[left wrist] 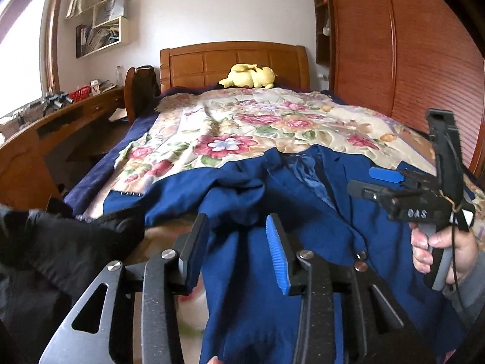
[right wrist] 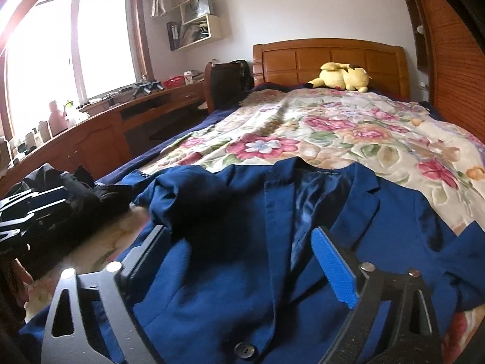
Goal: Fold large clothes
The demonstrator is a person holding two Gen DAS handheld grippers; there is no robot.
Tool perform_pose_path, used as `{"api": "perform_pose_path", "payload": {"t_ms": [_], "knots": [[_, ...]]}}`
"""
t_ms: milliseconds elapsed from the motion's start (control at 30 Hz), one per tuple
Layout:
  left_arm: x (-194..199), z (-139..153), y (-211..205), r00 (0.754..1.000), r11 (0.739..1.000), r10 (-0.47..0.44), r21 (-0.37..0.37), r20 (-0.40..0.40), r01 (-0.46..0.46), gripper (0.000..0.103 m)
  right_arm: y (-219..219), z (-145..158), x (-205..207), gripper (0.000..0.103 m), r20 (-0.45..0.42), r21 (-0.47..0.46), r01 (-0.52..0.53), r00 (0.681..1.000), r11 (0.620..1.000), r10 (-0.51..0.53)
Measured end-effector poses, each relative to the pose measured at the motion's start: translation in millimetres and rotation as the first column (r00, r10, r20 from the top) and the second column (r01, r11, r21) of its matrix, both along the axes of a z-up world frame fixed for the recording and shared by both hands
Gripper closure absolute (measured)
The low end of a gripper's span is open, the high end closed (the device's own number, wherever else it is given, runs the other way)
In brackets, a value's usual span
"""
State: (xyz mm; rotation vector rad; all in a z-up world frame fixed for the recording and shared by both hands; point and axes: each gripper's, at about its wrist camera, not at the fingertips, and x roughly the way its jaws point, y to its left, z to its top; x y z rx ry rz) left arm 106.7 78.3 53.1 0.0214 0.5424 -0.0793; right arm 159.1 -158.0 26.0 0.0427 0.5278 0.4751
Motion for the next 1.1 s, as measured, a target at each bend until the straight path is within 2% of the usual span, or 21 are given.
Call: {"api": "perform_pose_path", "payload": {"t_ms": [67,200,300,467,667,833,900,1033,1067,1100], "knots": [[-6,-5,10,1.000,1.000,0.011,-0.007,0.002,-0.011,0.062,3,1,3,0.020,-0.019,0.007,-0.008,1.000,1.000,0.008],[-9,-8,20,0.999,0.998,0.033,0.059,0.004,-0.033,0.062,29,12,11,0.025,-0.020,-0.055,-0.049,0.999,0.997,0.048],[-13,-6,35,0.999,0.999,0.031,0.023,0.011,-0.032,0.062,56,20,25,0.026,-0.023,-0.099,-0.097,0.995,0.990,0.095],[-17,-5,57,0.998,0.998,0.055,0.014,0.014,-0.056,0.062,112,26,66,0.030,-0.064,-0.161,-0.176,0.984,0.971,0.168],[-17,-4,79,0.996,0.996,0.088,-0.006,0.017,-0.088,0.062,168,8,109,0.034,-0.133,-0.291,-0.236,0.970,0.927,0.205],[-21,-1,88,0.995,0.995,0.094,-0.019,0.025,-0.093,0.062,199,0,132,0.037,-0.191,-0.321,-0.289,0.953,0.902,0.237],[-22,-1,91,0.995,0.995,0.099,-0.023,0.027,-0.099,0.062,210,-6,142,0.041,-0.200,-0.369,-0.286,0.954,0.884,0.225],[-25,1,92,0.995,0.995,0.097,-0.029,0.033,-0.096,0.062,211,-18,155,0.071,-0.220,-0.442,-0.252,0.961,0.861,0.169],[-28,2,92,0.995,0.995,0.097,-0.030,0.035,-0.096,0.062,207,-21,157,0.074,-0.226,-0.443,-0.252,0.960,0.860,0.165],[-28,3,93,0.995,0.995,0.095,-0.031,0.036,-0.094,0.062,205,-21,156,0.081,-0.227,-0.437,-0.255,0.959,0.863,0.168]]}}
